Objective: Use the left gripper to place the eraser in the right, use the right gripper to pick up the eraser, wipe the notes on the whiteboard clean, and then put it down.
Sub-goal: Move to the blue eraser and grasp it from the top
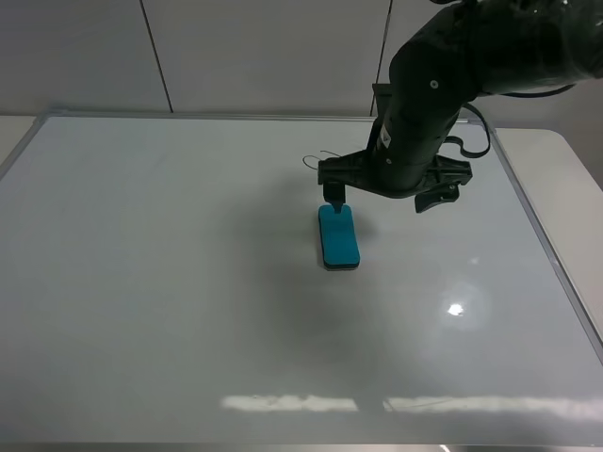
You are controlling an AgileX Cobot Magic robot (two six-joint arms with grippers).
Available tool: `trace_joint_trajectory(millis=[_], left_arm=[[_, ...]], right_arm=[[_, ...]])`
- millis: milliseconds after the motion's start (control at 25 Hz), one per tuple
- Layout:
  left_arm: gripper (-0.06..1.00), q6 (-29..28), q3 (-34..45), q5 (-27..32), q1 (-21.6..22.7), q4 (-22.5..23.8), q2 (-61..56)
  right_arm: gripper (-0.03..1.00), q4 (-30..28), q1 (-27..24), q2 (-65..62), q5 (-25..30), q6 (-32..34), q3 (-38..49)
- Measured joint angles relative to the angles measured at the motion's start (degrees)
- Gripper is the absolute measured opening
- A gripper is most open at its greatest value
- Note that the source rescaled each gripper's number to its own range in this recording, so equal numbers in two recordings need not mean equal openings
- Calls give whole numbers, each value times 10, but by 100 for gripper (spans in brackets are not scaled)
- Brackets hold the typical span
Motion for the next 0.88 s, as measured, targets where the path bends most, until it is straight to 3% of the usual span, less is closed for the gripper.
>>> trace_joint_trajectory(millis=[320, 880], left_arm=[[100, 0, 0, 0, 0, -1, 0], [100, 0, 0, 0, 0, -1, 0]], right_arm=[[97, 85, -4, 48, -29, -28, 6], [96, 107, -16, 50, -42, -28, 6]])
